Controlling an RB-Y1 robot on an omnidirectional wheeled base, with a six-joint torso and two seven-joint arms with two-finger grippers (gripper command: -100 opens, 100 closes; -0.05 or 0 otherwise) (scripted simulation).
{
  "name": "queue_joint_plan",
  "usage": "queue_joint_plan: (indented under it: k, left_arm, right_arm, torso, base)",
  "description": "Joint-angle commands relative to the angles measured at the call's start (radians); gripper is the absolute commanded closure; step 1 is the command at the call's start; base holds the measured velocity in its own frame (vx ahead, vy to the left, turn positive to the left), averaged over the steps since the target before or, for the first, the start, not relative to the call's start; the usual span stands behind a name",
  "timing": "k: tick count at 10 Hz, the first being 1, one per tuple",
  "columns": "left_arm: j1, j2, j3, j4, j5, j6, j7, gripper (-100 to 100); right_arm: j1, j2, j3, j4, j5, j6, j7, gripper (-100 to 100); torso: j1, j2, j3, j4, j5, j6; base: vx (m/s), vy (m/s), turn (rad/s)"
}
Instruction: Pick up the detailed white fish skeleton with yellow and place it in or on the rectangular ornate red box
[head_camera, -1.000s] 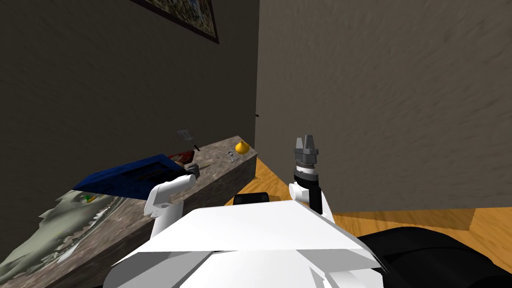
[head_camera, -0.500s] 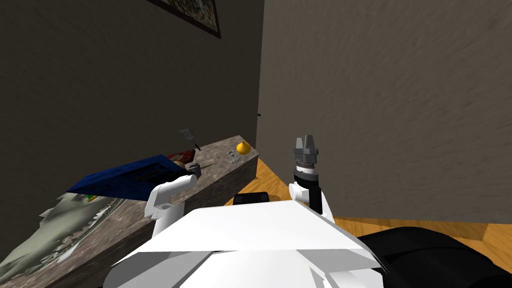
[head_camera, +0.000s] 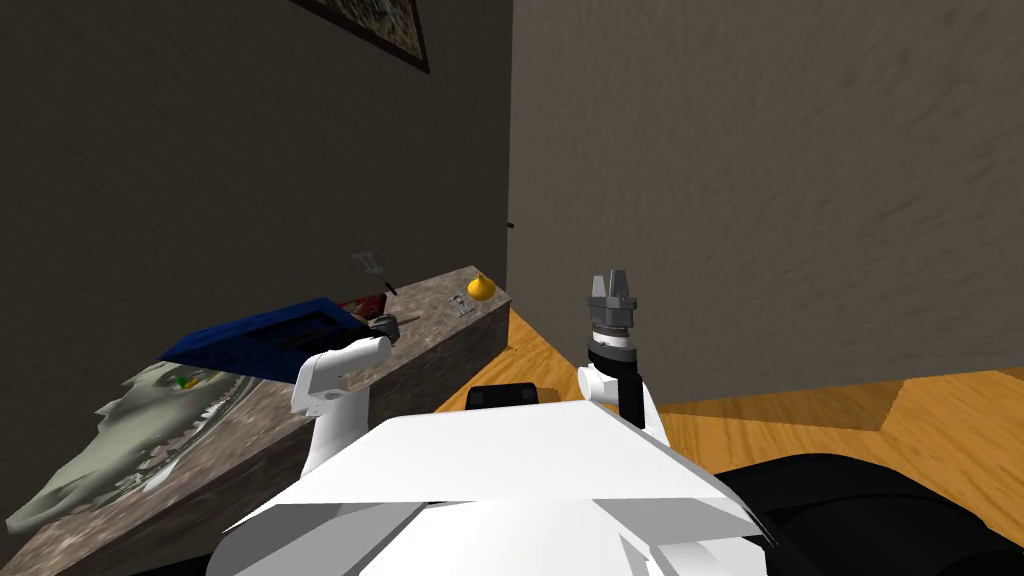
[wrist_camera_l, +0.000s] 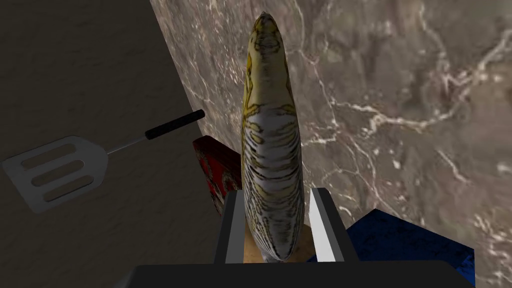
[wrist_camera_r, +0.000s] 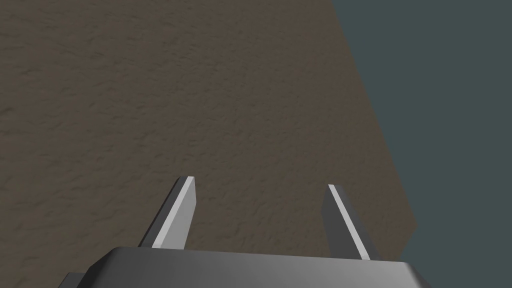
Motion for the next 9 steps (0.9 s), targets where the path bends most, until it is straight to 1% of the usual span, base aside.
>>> queue_joint_plan:
  k: [1, 2, 5, 8, 9]
  left_arm:
    - [-0.050, 0.021, 0.016, 0.031, -0.008, -0.013, 0.004, 100]
    - [-0.057, 0.021, 0.016, 0.031, -0.008, -0.013, 0.004, 100]
    - [-0.155, 0.065, 0.053, 0.092, -0.022, -0.041, 0.012, 100]
    - [-0.253, 0.117, 0.095, 0.169, -0.042, -0.076, 0.023, 100]
    - [-0.278, 0.135, 0.110, 0.197, -0.051, -0.089, 0.027, 100]
  right_arm:
    - [0.000, 0.000, 0.000, 0.000, 0.000, 0.000, 0.000, 0]
    - [0.000, 0.000, 0.000, 0.000, 0.000, 0.000, 0.000, 0]
    - [0.000, 0.000, 0.000, 0.000, 0.000, 0.000, 0.000, 0]
    - [0.000, 0.000, 0.000, 0.000, 0.000, 0.000, 0.000, 0]
    - [0.000, 0.000, 0.000, 0.000, 0.000, 0.000, 0.000, 0]
  torso:
    - [0.000, 0.000, 0.000, 0.000, 0.000, 0.000]
    - [0.000, 0.000, 0.000, 0.000, 0.000, 0.000]
    - [0.000, -0.002, -0.001, 0.000, 0.000, 0.001]
    - [0.002, 0.002, 0.002, 0.002, 0.000, 0.000]
    - [0.003, 0.002, 0.002, 0.002, 0.000, -0.001]
  base:
    - [-0.139, -0.006, -0.107]
    - [-0.107, -0.003, -0.037]
    - [-0.123, -0.002, -0.109]
    - [-0.156, 0.024, -0.131]
    - [-0.116, 0.038, -0.154]
